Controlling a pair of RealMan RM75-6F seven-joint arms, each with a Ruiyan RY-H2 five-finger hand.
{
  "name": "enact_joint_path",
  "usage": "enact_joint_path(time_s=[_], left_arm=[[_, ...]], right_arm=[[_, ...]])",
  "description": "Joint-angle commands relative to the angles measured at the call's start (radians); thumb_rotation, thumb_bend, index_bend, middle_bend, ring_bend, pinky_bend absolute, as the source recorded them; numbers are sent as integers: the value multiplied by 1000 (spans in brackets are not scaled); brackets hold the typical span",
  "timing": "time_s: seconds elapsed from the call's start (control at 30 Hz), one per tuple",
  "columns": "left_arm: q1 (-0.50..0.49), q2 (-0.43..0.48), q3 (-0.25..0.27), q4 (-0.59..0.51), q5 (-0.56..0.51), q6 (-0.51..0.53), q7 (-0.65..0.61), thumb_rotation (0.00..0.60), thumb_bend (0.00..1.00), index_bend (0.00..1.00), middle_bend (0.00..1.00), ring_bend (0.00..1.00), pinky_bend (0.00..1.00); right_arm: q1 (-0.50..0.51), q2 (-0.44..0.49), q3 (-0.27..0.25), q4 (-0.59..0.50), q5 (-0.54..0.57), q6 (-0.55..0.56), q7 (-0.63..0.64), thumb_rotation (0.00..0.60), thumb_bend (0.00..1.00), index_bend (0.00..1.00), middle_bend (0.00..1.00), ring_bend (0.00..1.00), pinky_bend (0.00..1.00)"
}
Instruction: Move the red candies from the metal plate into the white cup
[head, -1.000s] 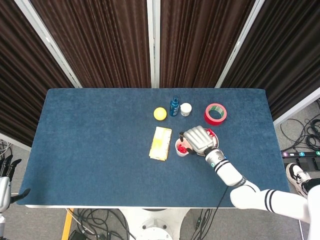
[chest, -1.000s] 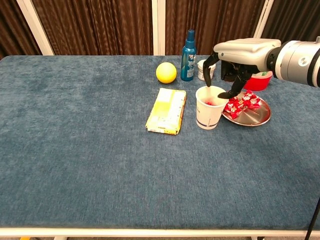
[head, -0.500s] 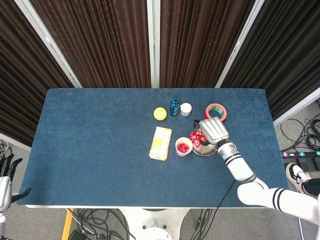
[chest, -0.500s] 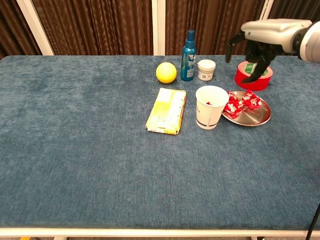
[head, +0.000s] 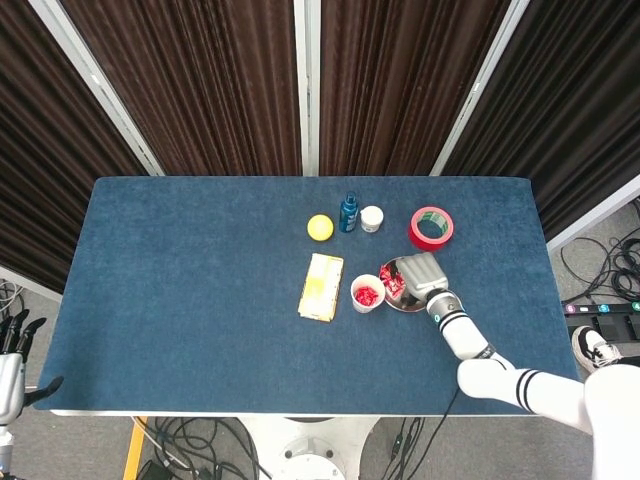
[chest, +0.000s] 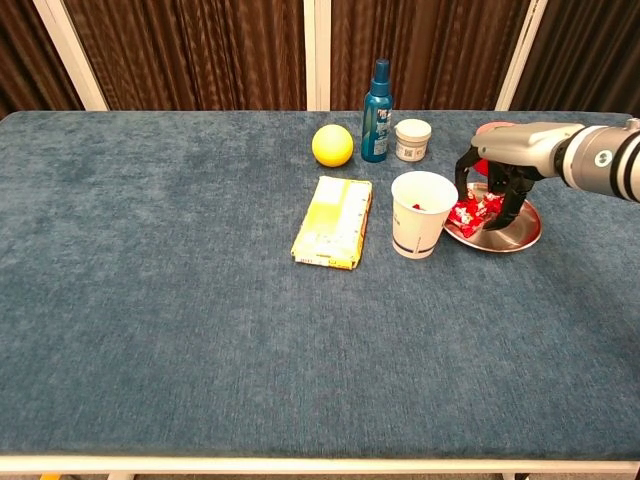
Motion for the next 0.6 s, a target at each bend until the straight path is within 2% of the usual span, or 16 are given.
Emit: enact_joint_path(time_s=[0.03, 0.6], left_arm=[[1, 0, -1, 1, -2, 1, -2, 600, 0, 224, 169, 91, 163], [5, -1, 2, 9, -6, -5, -10, 600, 0, 224, 169, 91, 163]], right_arm=[[12, -14, -4, 22, 21, -9, -13, 600, 138, 418, 962, 927, 1000], [47, -51, -19, 54, 67, -21, -42, 600, 141, 446, 960, 927, 1000]])
